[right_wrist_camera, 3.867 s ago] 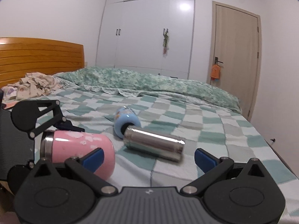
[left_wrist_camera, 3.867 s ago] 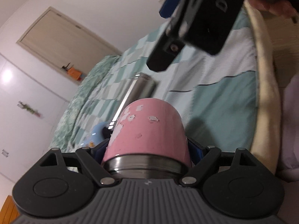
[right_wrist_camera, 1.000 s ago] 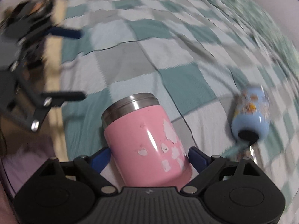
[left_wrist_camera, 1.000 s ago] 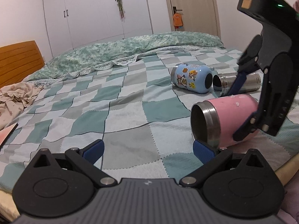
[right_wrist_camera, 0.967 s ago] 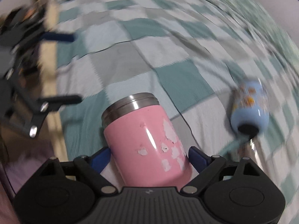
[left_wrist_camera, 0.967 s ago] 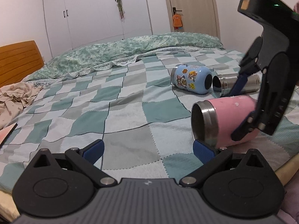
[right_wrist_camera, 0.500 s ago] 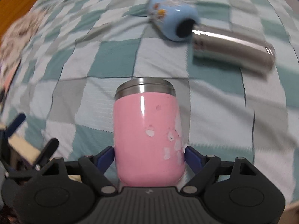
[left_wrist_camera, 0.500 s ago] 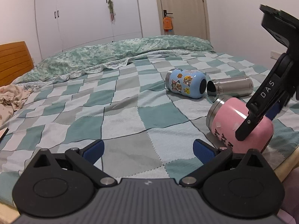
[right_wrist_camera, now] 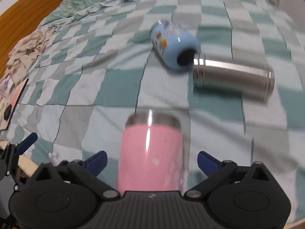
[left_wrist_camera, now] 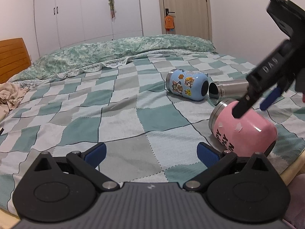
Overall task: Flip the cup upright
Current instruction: 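Grasp the pink tumbler's body with the right gripper, then lift and rotate the pink tumbler with the right gripper, rim up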
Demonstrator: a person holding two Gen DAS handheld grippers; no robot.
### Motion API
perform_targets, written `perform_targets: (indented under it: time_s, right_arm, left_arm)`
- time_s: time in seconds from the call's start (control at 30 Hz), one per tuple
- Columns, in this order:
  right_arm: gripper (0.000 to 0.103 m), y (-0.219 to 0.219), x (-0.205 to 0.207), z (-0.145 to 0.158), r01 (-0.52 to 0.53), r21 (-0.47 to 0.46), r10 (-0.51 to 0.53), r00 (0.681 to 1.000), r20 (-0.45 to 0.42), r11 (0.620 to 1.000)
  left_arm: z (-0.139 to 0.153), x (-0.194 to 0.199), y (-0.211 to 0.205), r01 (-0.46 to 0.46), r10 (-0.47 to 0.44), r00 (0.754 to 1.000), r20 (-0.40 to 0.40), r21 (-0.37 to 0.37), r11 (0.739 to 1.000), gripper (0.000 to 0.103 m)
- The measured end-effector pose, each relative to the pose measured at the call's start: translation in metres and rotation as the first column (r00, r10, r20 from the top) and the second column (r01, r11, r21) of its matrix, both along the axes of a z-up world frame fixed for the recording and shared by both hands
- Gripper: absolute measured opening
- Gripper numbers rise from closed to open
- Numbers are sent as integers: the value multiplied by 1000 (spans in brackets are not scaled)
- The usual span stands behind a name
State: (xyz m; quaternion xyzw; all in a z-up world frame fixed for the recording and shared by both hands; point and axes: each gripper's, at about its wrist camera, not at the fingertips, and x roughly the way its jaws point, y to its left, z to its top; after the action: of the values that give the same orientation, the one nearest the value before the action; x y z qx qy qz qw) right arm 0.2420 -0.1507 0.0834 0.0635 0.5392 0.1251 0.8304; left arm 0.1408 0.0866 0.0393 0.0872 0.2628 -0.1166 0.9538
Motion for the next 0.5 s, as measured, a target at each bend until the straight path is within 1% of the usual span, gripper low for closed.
perform_targets:
  time_s: [0.1, 0.27, 0.4, 0.5]
  right_arm:
    - [101, 4, 11, -3, -15, 2, 15, 1000, -16, 1000]
    - [101, 10, 21, -18, -42, 8, 42, 998, -53, 999]
    - [101, 12, 22, -31, -40, 31, 42, 996, -76, 999]
    - [101, 11, 23, -38, -30, 25, 32, 996, -84, 999]
  left_arm:
    - [0, -1, -3, -9, 9, 1000, 1, 3, 1000, 103]
    - [1, -3, -3, -24, 24, 1000, -3, -5, 1000, 103]
    - [1, -3, -3, -31, 31, 999, -12, 3, 1000, 103]
    - [2, -2, -5, -38, 38, 999, -11, 5, 999, 103]
